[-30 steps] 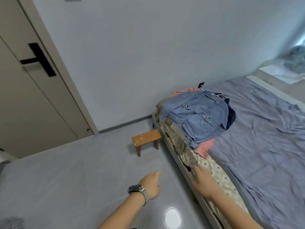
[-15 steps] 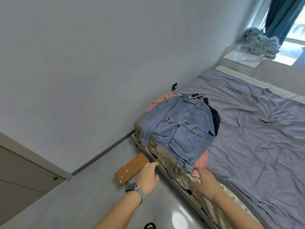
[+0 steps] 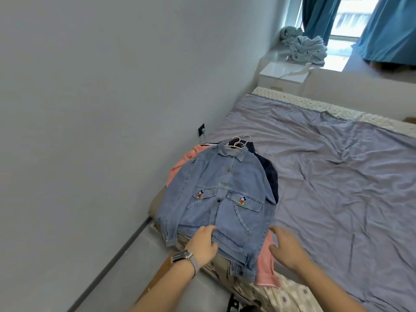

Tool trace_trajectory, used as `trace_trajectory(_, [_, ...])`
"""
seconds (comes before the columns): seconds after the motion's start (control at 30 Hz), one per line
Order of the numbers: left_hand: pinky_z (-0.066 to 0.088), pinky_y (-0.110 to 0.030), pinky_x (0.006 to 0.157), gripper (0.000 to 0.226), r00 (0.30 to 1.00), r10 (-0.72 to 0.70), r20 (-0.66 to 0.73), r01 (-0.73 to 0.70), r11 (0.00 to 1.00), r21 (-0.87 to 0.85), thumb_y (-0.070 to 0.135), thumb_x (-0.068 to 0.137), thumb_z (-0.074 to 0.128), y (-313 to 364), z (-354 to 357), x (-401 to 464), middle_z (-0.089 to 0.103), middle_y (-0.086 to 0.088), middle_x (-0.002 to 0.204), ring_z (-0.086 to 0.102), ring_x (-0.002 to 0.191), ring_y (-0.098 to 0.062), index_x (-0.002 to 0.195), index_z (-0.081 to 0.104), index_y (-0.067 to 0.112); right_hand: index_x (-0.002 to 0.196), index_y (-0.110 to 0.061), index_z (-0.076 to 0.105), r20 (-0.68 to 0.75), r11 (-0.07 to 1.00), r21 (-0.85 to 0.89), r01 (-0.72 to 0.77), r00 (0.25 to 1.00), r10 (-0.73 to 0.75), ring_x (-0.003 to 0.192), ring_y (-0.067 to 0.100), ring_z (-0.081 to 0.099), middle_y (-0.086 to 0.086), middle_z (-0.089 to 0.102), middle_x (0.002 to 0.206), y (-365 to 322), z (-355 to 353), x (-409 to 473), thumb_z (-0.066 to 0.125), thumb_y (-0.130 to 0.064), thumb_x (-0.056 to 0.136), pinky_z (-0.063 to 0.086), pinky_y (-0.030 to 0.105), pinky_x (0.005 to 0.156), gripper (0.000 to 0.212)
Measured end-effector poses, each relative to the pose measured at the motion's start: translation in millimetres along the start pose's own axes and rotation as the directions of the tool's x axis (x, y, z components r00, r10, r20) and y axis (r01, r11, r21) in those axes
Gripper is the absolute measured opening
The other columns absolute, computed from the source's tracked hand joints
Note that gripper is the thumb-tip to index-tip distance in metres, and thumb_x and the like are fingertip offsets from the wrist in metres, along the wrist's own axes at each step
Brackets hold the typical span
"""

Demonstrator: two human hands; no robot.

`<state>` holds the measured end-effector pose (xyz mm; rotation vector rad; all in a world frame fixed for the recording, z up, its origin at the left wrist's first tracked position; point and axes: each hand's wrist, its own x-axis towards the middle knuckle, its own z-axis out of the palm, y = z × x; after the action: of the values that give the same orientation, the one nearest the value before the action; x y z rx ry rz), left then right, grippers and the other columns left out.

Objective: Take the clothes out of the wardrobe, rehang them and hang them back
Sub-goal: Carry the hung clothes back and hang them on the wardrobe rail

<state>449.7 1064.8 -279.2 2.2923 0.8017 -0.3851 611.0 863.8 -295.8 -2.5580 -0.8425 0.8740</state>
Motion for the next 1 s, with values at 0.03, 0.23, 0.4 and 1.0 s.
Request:
trace_trajectory(0.03, [0.04,-0.03,0.102,0.046,1.0,-0.004,0.013,0.004,1.0,-0.003,0.023,0.092,0.048,2,-4,14,0.043,-0.002,0.135,0.048,0.122,-0.018,0.137,0.04,0.02,0.141,-0.009,0.038,0.009,1.0,0.011,-0.01,1.0,0.01,0.132,0.024,0.041,0.01,0.046,0.142,3,-5,11,0.054,-0.013,0.086,0.029,0.024,0.105,0.057])
trace_trajectory(0.23, [0.041,-0.028,0.099,0.045,0.999,-0.022,0.034,0.024,0.997,-0.068,0.019,0.092,0.05,14,-38,101,0.043,-0.002,0.133,0.048,0.121,-0.018,0.136,0.041,0.017,0.142,-0.009,0.036,0.005,0.992,0.033,-0.119,0.993,0.119,0.133,0.023,0.042,0.012,0.044,0.144,19,-35,75,0.053,-0.012,0.087,0.032,0.027,0.105,0.057])
trace_trajectory(0.4, [0.043,-0.033,0.101,0.046,0.999,-0.036,0.021,0.039,0.985,-0.168,0.018,0.089,0.055,11,-56,184,0.049,-0.004,0.132,0.05,0.12,-0.017,0.134,0.045,0.016,0.142,-0.012,0.036,-0.001,0.983,0.049,-0.176,0.984,0.176,0.131,0.021,0.044,0.009,0.045,0.143,25,-41,131,0.053,-0.015,0.088,0.037,0.027,0.102,0.057])
trace_trajectory(1.0, [0.039,0.001,0.068,0.036,0.991,-0.132,-0.01,0.123,0.948,-0.295,0.012,0.091,0.056,-98,-29,451,0.058,0.008,0.113,0.055,0.09,0.004,0.125,0.052,0.022,0.143,-0.018,0.034,0.122,0.96,0.052,-0.274,0.956,0.266,0.134,0.018,0.037,0.002,0.042,0.143,43,68,405,0.05,-0.012,0.092,0.034,0.026,0.107,0.054])
